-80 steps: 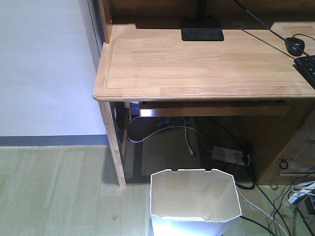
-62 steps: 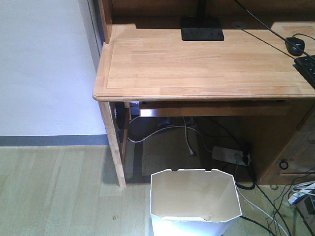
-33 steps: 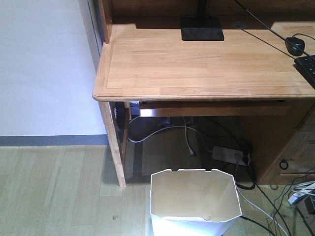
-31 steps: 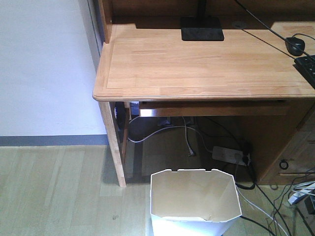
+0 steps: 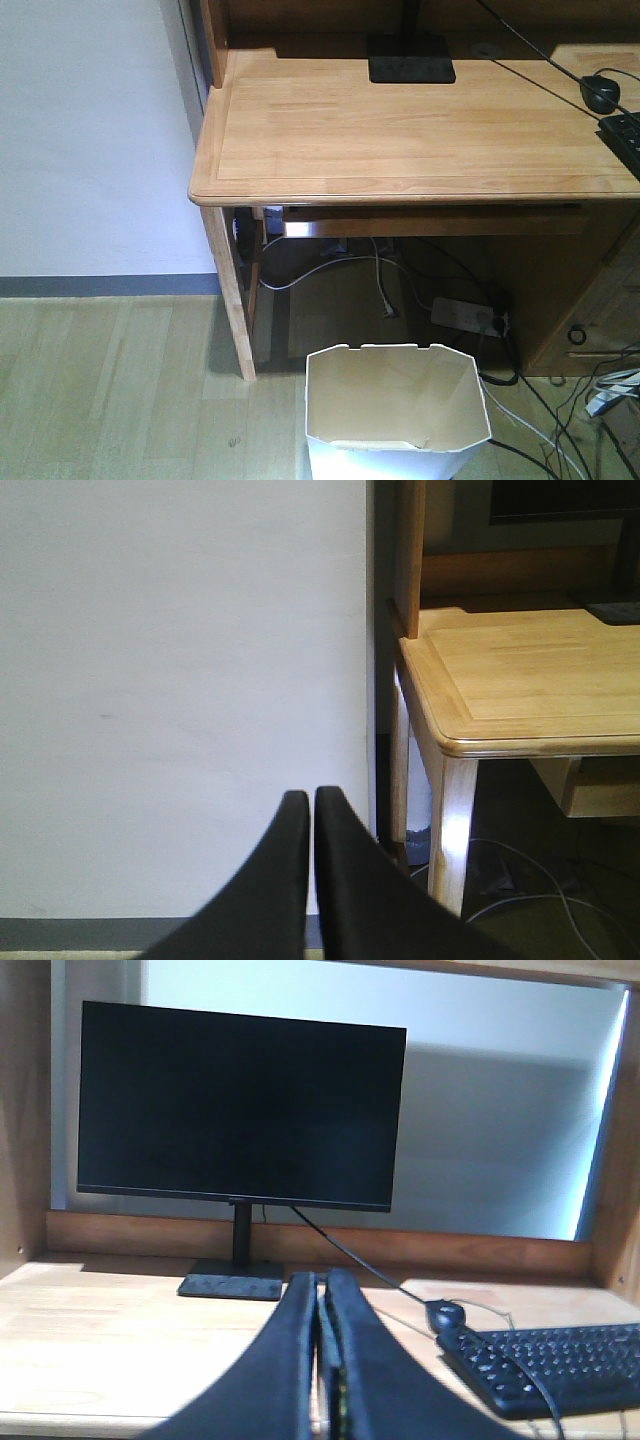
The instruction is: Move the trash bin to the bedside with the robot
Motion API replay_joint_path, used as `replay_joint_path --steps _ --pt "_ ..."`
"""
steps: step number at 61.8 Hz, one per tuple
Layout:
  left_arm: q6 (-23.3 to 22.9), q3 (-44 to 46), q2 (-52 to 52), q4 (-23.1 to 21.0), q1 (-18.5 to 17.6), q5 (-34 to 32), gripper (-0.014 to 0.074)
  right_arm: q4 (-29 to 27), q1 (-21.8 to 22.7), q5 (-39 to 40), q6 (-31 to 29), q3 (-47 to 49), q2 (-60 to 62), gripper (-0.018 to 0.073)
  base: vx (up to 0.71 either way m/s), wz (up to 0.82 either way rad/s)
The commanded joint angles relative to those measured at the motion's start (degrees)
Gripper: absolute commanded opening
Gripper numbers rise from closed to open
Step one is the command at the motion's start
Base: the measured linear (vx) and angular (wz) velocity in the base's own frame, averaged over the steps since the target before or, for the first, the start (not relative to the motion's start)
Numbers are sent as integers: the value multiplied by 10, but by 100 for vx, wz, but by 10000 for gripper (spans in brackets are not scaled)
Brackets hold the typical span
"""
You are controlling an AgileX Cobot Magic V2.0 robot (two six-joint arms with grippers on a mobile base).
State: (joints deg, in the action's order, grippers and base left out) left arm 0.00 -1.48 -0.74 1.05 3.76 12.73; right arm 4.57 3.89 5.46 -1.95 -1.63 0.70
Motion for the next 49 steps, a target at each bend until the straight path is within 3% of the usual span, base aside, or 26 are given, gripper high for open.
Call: replay_joint_path --steps 1,25,49 --pt "0 -11 -9 -2 0 -41 -6 -6 0 26 23 29 -8 -9 0 0" --pt "0 -11 -9 -2 0 -41 -6 -16 0 -92 25 208 -230 -9 0 0" --pt "0 -11 -9 -2 0 -41 -6 -34 0 -71 42 225 -316 0 0 0"
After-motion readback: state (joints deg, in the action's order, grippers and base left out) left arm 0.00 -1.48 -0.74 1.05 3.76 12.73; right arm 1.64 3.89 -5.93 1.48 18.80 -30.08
